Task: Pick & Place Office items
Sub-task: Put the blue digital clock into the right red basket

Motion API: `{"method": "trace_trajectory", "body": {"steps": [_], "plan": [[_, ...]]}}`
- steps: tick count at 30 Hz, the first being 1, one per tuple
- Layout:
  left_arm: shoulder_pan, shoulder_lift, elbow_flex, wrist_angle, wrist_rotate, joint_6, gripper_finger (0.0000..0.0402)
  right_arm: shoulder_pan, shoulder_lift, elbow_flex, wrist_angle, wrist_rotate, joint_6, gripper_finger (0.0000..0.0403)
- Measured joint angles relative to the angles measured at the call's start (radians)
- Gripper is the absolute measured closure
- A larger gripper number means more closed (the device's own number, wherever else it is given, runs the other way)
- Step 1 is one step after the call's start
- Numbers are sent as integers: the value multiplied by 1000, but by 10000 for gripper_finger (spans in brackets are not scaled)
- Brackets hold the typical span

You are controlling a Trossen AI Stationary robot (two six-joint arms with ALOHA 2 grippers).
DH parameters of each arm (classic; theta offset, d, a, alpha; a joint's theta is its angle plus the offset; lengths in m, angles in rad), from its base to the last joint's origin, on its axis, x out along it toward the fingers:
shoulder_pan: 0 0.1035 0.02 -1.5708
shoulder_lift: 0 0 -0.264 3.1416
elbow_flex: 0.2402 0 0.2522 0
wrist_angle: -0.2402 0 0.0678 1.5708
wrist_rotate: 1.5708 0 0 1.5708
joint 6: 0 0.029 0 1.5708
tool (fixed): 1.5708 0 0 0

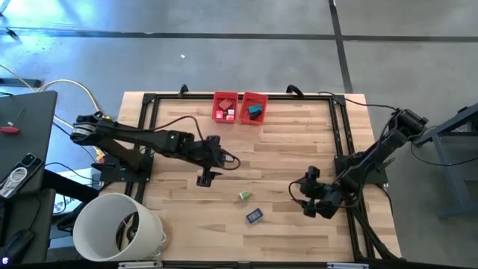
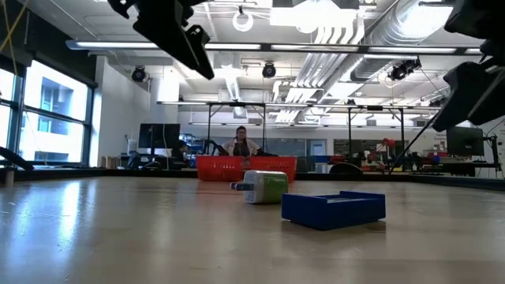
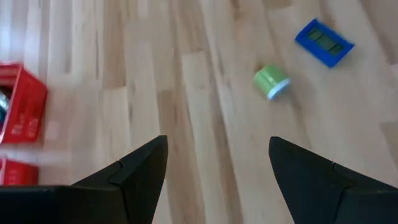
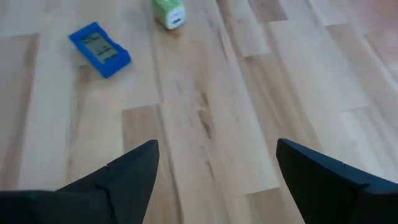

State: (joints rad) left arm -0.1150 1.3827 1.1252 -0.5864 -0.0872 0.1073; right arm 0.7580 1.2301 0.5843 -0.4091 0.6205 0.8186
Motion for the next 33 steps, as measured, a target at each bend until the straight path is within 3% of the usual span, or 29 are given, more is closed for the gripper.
{"method": "trace_trajectory", "body": {"steps": [7, 21, 33], "plan": [[28, 2, 0, -15, -1, -8, 131, -21, 1, -79, 105, -24, 2, 89], [29, 2, 0, 18, 4, -6, 131, -44, 2, -81, 285, -28, -34, 89], [29, 3, 0, 19, 4, -8, 131, -44, 2, -81, 309, -23, -37, 89]]}}
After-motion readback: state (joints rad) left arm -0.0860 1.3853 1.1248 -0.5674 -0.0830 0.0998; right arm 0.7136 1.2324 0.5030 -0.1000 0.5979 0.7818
